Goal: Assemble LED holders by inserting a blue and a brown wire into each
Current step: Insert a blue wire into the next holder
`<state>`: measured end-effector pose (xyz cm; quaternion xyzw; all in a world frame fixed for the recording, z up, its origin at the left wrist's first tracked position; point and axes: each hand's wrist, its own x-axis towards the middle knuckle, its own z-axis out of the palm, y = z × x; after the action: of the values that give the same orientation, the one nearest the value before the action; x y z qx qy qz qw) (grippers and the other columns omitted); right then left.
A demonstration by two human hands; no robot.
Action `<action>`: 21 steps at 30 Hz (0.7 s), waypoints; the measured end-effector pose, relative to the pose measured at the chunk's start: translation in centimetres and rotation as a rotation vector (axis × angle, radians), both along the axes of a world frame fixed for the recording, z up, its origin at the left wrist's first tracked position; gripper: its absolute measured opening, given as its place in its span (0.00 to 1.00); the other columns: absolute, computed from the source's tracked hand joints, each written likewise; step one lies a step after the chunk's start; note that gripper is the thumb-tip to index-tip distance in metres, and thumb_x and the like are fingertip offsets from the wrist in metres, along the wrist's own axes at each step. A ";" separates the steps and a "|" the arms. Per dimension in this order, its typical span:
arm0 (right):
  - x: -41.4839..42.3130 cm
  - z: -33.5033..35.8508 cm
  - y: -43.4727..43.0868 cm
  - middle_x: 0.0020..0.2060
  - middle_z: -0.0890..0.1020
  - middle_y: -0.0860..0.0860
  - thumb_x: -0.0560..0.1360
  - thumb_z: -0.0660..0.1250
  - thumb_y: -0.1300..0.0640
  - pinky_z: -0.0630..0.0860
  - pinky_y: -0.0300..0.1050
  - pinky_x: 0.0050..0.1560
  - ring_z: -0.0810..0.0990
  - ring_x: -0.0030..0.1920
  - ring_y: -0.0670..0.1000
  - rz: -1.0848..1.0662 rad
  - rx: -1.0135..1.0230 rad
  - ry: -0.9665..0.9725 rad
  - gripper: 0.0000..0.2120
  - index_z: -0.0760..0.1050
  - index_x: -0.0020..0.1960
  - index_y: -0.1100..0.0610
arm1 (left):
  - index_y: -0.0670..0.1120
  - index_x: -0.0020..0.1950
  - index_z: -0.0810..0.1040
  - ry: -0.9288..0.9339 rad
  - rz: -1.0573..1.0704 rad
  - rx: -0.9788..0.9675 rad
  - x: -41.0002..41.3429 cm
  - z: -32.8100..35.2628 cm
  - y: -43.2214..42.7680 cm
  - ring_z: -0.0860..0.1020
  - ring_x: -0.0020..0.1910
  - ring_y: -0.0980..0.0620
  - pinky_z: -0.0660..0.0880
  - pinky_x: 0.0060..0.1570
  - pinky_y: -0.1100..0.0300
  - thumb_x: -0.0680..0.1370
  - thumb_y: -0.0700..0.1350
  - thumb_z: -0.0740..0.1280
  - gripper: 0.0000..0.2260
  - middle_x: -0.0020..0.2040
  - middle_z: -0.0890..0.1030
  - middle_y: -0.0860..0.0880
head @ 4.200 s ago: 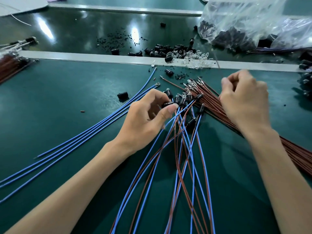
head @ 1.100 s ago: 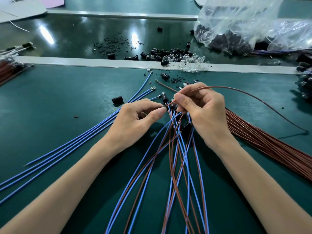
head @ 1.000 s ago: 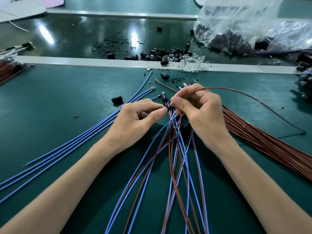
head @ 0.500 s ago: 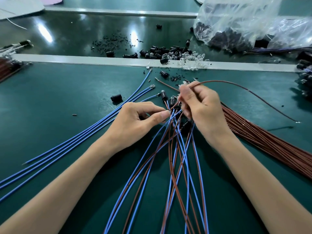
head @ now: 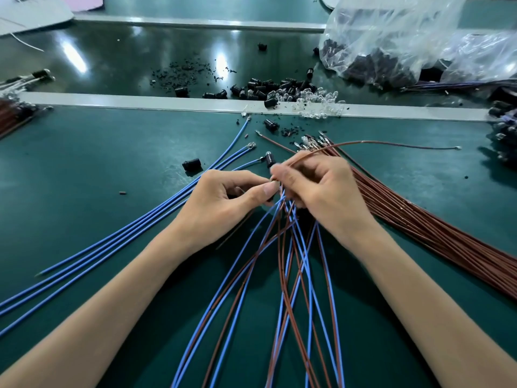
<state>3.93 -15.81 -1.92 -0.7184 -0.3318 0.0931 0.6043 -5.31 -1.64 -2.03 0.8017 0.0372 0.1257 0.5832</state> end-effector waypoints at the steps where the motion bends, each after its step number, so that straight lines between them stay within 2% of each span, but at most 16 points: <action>1: -0.1 0.0 0.1 0.25 0.78 0.44 0.73 0.70 0.55 0.69 0.32 0.28 0.74 0.25 0.41 0.038 -0.001 0.022 0.07 0.80 0.38 0.56 | 0.53 0.43 0.84 -0.003 0.001 -0.002 0.0 0.0 0.0 0.77 0.37 0.50 0.73 0.39 0.50 0.71 0.53 0.68 0.07 0.37 0.84 0.49; 3: -0.2 0.2 0.1 0.27 0.80 0.47 0.75 0.68 0.54 0.71 0.34 0.28 0.75 0.25 0.44 0.097 0.121 0.169 0.06 0.78 0.44 0.56 | 0.54 0.41 0.84 0.001 0.012 -0.016 0.1 0.0 0.0 0.77 0.38 0.48 0.73 0.39 0.48 0.71 0.54 0.68 0.08 0.37 0.84 0.48; 4: -0.1 0.2 0.1 0.28 0.80 0.50 0.77 0.65 0.51 0.72 0.36 0.28 0.75 0.25 0.46 0.108 0.216 0.276 0.09 0.75 0.47 0.57 | 0.54 0.41 0.84 0.004 0.018 -0.020 0.1 0.0 0.0 0.76 0.37 0.47 0.72 0.40 0.49 0.70 0.55 0.68 0.08 0.37 0.84 0.48; 6: 0.2 0.6 0.1 0.29 0.81 0.52 0.80 0.56 0.48 0.72 0.38 0.28 0.75 0.25 0.49 0.082 0.369 0.437 0.13 0.69 0.47 0.58 | 0.54 0.39 0.84 0.005 0.024 -0.015 0.1 -0.1 0.0 0.76 0.37 0.48 0.71 0.42 0.52 0.70 0.55 0.68 0.08 0.36 0.83 0.49; 7: 0.2 0.6 0.1 0.28 0.80 0.52 0.81 0.55 0.49 0.71 0.38 0.27 0.74 0.25 0.48 0.053 0.389 0.449 0.13 0.68 0.44 0.57 | 0.54 0.39 0.84 0.004 0.024 -0.012 0.1 -0.1 0.0 0.76 0.37 0.48 0.71 0.41 0.52 0.70 0.55 0.68 0.08 0.36 0.84 0.50; 10: -0.1 0.2 0.2 0.24 0.76 0.46 0.77 0.63 0.52 0.66 0.34 0.25 0.70 0.24 0.43 0.004 0.163 0.188 0.12 0.73 0.37 0.56 | 0.53 0.40 0.84 0.007 0.027 -0.009 0.0 0.0 -0.1 0.77 0.38 0.47 0.74 0.40 0.44 0.70 0.54 0.69 0.07 0.37 0.84 0.49; 12: -0.4 0.1 0.2 0.23 0.75 0.46 0.73 0.68 0.51 0.66 0.33 0.25 0.69 0.23 0.43 0.055 0.043 0.091 0.09 0.76 0.37 0.55 | 0.53 0.42 0.84 0.003 0.020 0.000 0.0 0.0 -0.1 0.79 0.39 0.48 0.75 0.44 0.43 0.71 0.53 0.69 0.07 0.38 0.84 0.49; 15: -0.4 0.5 0.3 0.27 0.79 0.50 0.77 0.64 0.50 0.70 0.37 0.27 0.73 0.25 0.47 0.127 0.228 0.304 0.10 0.73 0.49 0.57 | 0.53 0.42 0.84 0.009 0.035 -0.007 0.0 0.1 0.0 0.78 0.38 0.43 0.74 0.47 0.38 0.71 0.55 0.68 0.08 0.38 0.84 0.47; 17: 0.0 0.7 0.2 0.28 0.79 0.51 0.80 0.58 0.51 0.71 0.38 0.27 0.73 0.25 0.48 0.083 0.363 0.405 0.10 0.71 0.48 0.57 | 0.54 0.42 0.84 0.012 0.035 0.003 0.0 0.1 0.0 0.78 0.38 0.35 0.73 0.47 0.35 0.70 0.56 0.69 0.08 0.38 0.84 0.46; 19: 0.2 0.7 0.1 0.26 0.77 0.48 0.82 0.56 0.54 0.69 0.35 0.26 0.72 0.25 0.46 0.008 0.323 0.321 0.13 0.73 0.42 0.57 | 0.53 0.40 0.84 0.013 0.034 0.008 0.0 0.1 -0.1 0.79 0.42 0.34 0.74 0.46 0.38 0.69 0.56 0.69 0.09 0.37 0.84 0.48; 21: 0.1 0.4 0.1 0.25 0.75 0.46 0.80 0.61 0.55 0.67 0.33 0.27 0.70 0.25 0.44 0.002 0.164 0.162 0.13 0.77 0.39 0.57 | 0.53 0.40 0.84 0.016 0.035 -0.002 0.0 0.1 -0.1 0.81 0.41 0.41 0.75 0.46 0.44 0.69 0.55 0.69 0.08 0.37 0.84 0.50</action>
<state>4.00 -15.73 -1.52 -0.6562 -0.2891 0.1241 0.6859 -5.30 -1.75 -1.92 0.8013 0.0561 0.1293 0.5815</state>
